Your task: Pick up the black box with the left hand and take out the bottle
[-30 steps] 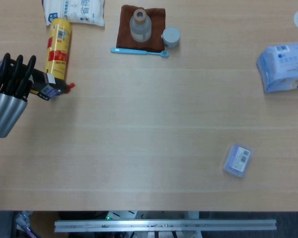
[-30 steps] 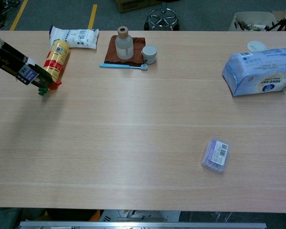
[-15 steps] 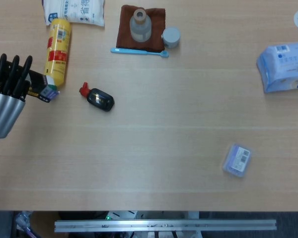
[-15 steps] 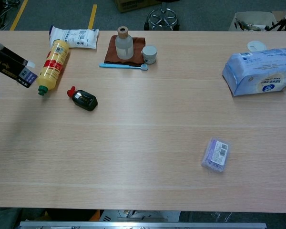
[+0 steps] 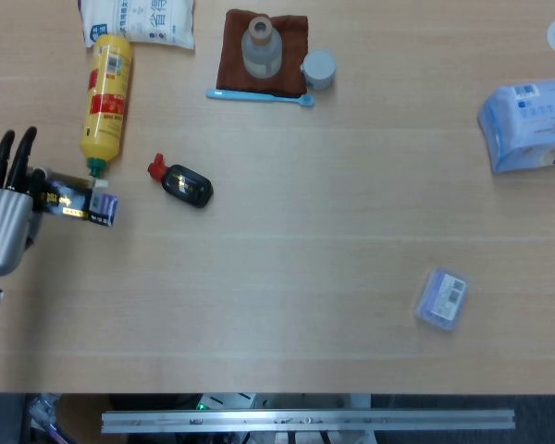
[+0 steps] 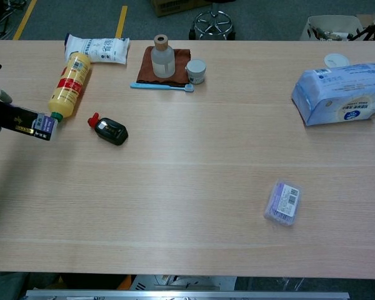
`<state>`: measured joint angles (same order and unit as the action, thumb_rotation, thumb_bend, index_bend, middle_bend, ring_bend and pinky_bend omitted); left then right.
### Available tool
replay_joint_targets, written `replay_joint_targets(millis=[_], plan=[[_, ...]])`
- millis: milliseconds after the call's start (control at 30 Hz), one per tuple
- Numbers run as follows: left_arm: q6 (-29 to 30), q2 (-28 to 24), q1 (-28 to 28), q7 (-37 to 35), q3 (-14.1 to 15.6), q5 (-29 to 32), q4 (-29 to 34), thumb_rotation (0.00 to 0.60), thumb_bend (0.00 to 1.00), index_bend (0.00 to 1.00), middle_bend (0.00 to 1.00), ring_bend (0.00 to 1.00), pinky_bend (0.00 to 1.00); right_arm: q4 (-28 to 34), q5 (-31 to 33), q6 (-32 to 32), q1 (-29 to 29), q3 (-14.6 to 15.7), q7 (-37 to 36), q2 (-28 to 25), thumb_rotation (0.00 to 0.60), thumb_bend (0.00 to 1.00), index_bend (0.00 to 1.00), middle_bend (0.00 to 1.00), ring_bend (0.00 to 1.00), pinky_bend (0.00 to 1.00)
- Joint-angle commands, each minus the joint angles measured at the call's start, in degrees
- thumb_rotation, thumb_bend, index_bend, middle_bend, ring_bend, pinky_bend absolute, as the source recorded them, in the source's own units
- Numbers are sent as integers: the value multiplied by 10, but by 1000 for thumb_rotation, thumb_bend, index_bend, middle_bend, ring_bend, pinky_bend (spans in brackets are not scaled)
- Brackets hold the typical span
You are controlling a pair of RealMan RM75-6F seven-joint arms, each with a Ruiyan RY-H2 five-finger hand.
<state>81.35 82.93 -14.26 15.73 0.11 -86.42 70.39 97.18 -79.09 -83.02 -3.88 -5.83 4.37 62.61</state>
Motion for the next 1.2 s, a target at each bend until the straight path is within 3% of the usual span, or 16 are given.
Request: replay_joint_targets(millis=[33, 300, 633, 767, 1000, 1200], plan=[[-86, -49, 2, -21, 17, 51, 79, 600, 322, 428, 0, 0, 0, 1, 0, 1, 0, 0, 1, 0, 600, 68, 277, 256, 182, 364], [-212, -89, -23, -27, 35, 111, 150, 600, 322, 427, 0, 0, 0, 0, 2, 0, 1, 0, 0, -1, 600, 69, 277, 256, 182, 364], [-248, -79, -30, -55, 42, 117, 147, 600, 322, 397, 0, 0, 0, -3, 3, -1, 4, 2, -4, -1, 600, 68, 277, 256, 182, 364], [-246, -78, -27, -72, 42, 116, 145, 600, 322, 328, 0, 0, 0, -4, 4, -1, 4, 2, -4, -1, 600, 68, 277, 256, 182, 364], [-238, -81, -20, -95, 40, 117, 146, 600, 322, 103, 0, 0, 0, -3, 3, -1, 4, 2, -2, 0, 600, 68, 277, 256, 182, 364], [-228, -89, -14, -130, 35, 115, 155, 600, 243, 43, 0, 0, 0, 0, 2, -4, 6, 3, 1, 0, 600, 68, 277, 256, 182, 364]])
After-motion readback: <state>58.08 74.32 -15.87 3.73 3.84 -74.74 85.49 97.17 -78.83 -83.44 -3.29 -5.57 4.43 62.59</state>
